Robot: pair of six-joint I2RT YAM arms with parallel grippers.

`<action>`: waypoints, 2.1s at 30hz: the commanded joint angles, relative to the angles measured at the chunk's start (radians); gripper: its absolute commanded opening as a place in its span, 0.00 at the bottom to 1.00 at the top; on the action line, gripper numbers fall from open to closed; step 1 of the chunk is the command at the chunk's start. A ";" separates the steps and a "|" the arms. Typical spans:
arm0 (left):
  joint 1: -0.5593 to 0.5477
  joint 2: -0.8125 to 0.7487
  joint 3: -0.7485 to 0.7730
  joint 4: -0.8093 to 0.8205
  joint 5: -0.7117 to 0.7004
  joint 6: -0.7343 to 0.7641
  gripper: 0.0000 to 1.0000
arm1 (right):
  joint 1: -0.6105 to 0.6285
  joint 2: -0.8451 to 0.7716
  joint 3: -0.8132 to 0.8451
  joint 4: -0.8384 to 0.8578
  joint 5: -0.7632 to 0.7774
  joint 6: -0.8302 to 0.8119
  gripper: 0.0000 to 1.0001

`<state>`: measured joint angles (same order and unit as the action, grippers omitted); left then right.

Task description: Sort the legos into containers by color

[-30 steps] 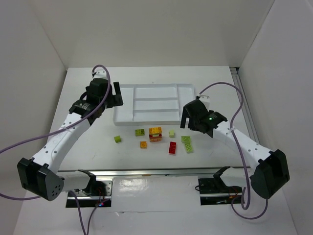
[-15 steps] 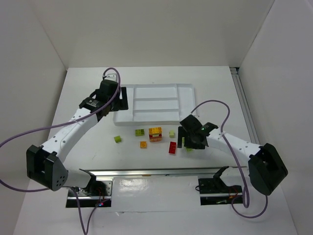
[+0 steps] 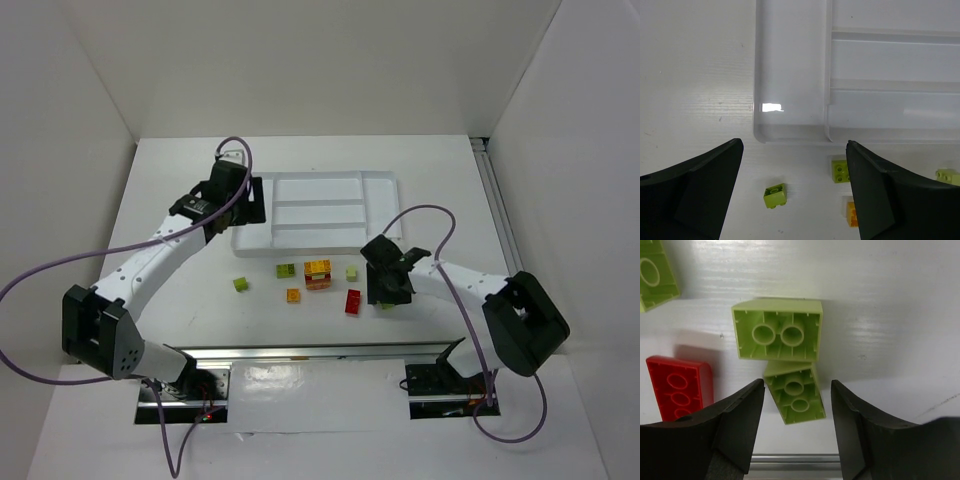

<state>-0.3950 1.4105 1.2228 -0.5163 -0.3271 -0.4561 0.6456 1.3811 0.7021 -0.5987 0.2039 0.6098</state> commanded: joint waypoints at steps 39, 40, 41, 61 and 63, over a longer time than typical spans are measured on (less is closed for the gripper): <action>-0.005 -0.028 0.057 -0.073 -0.023 -0.067 1.00 | -0.264 0.492 0.724 0.263 0.258 -0.185 0.83; -0.005 -0.028 0.057 -0.073 -0.023 -0.067 1.00 | -0.252 0.475 0.724 0.263 0.258 -0.185 0.85; -0.005 -0.028 0.057 -0.073 -0.023 -0.067 1.00 | -0.233 0.457 0.708 0.263 0.268 -0.185 0.85; -0.015 0.022 0.047 -0.033 0.056 -0.035 1.00 | -0.050 0.002 0.086 0.096 0.083 -0.015 0.99; -0.024 0.022 0.047 -0.033 0.056 -0.035 1.00 | -0.050 0.025 0.086 0.096 0.083 -0.015 0.93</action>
<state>-0.4076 1.4185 1.2671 -0.5674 -0.2993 -0.5182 0.5911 1.3773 0.7837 -0.4911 0.2752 0.5686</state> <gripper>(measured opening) 0.999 0.945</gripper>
